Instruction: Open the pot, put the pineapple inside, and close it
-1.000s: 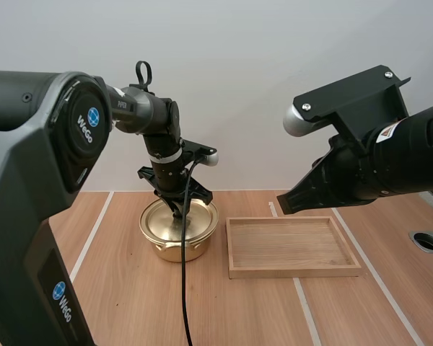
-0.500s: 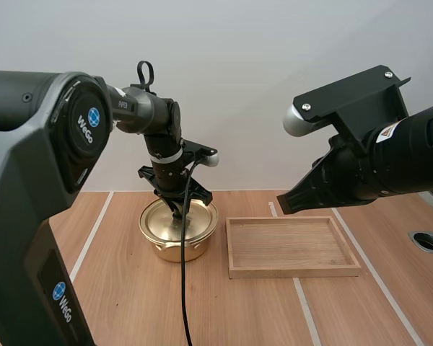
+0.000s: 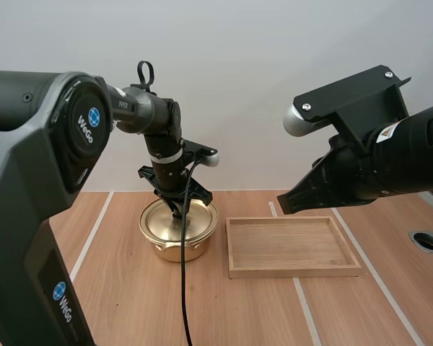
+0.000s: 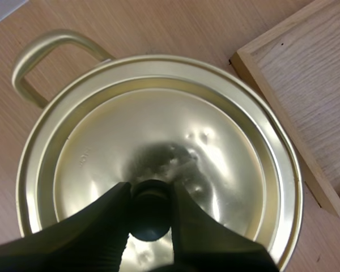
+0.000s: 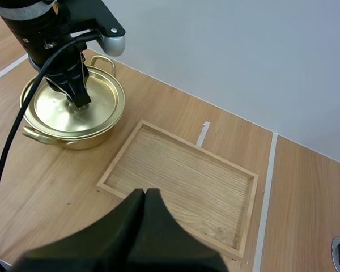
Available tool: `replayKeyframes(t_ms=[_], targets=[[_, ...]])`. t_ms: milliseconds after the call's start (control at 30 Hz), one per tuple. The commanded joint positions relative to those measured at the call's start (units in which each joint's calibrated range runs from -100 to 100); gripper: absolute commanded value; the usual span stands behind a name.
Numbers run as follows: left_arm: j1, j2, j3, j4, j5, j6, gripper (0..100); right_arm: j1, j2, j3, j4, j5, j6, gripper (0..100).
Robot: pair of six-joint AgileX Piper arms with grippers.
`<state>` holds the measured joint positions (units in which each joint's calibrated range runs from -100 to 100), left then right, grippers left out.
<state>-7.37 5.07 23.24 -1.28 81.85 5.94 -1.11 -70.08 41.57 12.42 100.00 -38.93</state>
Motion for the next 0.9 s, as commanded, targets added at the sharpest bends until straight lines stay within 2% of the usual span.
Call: replayKeyframes(t_ms=[0, 33, 100, 133, 500, 867], targets=[[-0.05, 0.2, 0.5, 2.0, 1.4, -0.2, 50, 0.0, -0.6, 0.1, 0.1, 0.0, 0.2, 0], [-0.05, 0.2, 0.5, 2.0, 1.4, -0.2, 62, 0.0, -0.6, 0.1, 0.1, 0.0, 0.2, 0], [-0.05, 0.2, 0.5, 2.0, 1.4, -0.8, 98, 0.0, -0.6, 0.1, 0.1, 0.0, 0.2, 0], [-0.05, 0.2, 0.5, 2.0, 1.3, -0.8, 100, 0.0, -0.6, 0.1, 0.1, 0.0, 0.2, 0], [-0.05, -0.7, 0.3, 2.0, 0.0, 0.5, 100, 0.0, -0.6, 0.1, 0.1, 0.0, 0.2, 0], [-0.05, -11.9, -4.6, 2.0, 2.2, -0.3, 100, 0.0, -0.6, 0.1, 0.1, 0.0, 0.2, 0]])
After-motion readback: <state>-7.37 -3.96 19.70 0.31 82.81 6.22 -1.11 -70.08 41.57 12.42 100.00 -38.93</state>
